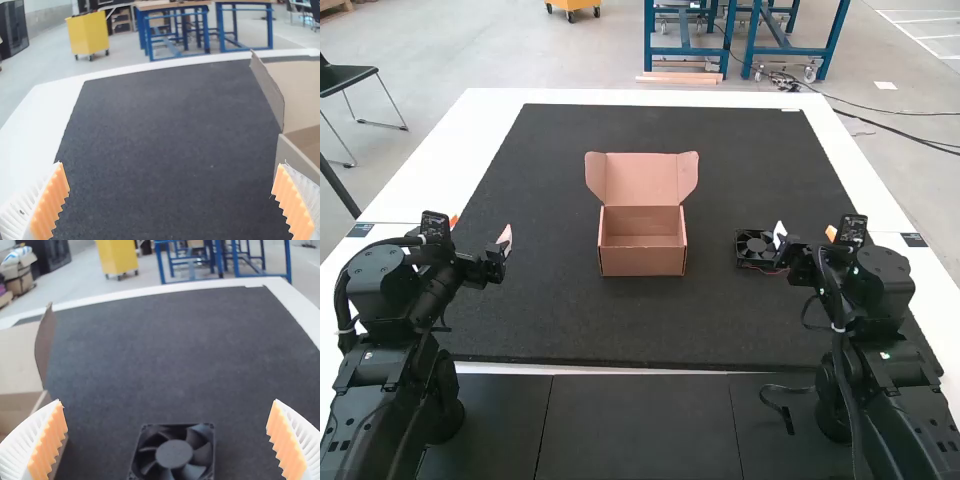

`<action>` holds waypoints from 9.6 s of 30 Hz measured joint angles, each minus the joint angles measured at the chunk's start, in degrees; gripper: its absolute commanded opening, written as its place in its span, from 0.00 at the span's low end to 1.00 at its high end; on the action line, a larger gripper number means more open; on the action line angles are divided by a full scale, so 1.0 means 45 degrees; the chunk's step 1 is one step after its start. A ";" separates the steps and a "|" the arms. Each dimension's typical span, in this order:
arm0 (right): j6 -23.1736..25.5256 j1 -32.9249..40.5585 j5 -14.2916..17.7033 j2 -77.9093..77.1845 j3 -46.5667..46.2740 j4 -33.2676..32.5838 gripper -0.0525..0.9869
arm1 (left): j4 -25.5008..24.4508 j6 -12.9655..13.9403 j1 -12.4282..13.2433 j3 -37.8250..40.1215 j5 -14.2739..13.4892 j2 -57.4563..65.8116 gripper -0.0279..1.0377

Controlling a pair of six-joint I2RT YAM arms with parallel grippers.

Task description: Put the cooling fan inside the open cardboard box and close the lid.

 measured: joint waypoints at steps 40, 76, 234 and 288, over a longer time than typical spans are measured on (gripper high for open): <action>0.0000 0.0000 0.0000 0.0000 0.0005 0.0000 0.93 | 0.0029 -0.0005 -0.0005 0.0000 0.0000 0.0005 0.93; 0.1821 -0.0359 0.0831 0.8077 1.1866 -0.6086 0.93 | -0.2336 -0.2195 -0.0821 1.0831 -0.0219 0.9850 0.93; -0.0102 -0.1695 -0.1365 2.6005 1.7296 -1.0389 0.03 | -0.7402 0.0753 -0.5999 1.2473 -0.0821 1.2789 0.93; 0.4051 0.5396 -0.2856 1.8763 1.4634 -1.0778 0.03 | -0.6756 -0.0879 -0.5999 1.0346 -0.1501 1.1346 0.93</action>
